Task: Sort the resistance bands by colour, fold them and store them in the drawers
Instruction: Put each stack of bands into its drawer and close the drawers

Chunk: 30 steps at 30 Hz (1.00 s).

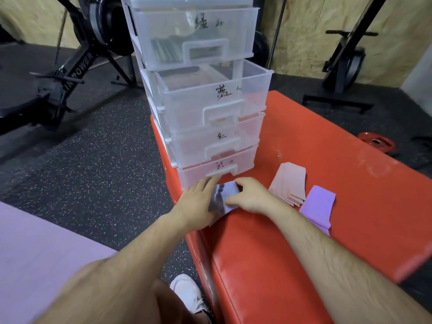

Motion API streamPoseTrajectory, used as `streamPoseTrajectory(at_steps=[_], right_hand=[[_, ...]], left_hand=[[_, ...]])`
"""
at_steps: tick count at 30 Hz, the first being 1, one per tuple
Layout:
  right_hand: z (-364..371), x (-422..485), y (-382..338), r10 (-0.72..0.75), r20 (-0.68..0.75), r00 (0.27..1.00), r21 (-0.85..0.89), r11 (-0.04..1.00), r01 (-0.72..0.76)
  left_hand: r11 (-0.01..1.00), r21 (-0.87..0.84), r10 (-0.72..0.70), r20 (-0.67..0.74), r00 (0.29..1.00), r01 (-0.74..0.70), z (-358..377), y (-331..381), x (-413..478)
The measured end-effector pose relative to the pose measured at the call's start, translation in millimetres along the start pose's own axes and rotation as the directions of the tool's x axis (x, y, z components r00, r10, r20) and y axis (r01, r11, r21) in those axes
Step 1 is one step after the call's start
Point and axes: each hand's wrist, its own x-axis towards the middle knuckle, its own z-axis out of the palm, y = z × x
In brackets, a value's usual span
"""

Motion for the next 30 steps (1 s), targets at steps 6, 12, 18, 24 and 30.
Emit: streamPoseTrajectory(at_steps=[6,12,18,24,30], right_hand=[[-12.8,-30.4,-2.9,-0.112,-0.078,0.991,-0.003,0.994,0.112],[-19.7,-54.6,2.1,-0.146,-0.120,0.982,-0.025,0.989,0.144],[-35.1,-85.2,-21.6,-0.281,-0.160,0.946,-0.006,0.959,0.284],[-120.9,-71.6,-100.1,-0.494,-0.346,0.798,-0.201,0.869,0.451],[-218.0,-22.4,-186.7,-0.530,-0.347,0.774,-0.461,0.815,0.352]], left_hand=[[0.990,-0.141,0.001,0.027,1.000,0.003,-23.0,1.6,-8.9],[0.999,-0.019,-0.027,0.022,0.999,0.027,-27.7,9.0,-43.2],[0.996,0.006,0.087,-0.092,0.992,-0.087,-78.0,28.3,-73.1],[0.977,0.166,0.170,-0.248,0.954,-0.131,-226.1,68.8,-54.6],[0.976,0.201,0.137,-0.293,0.946,-0.079,-319.6,87.0,15.5]])
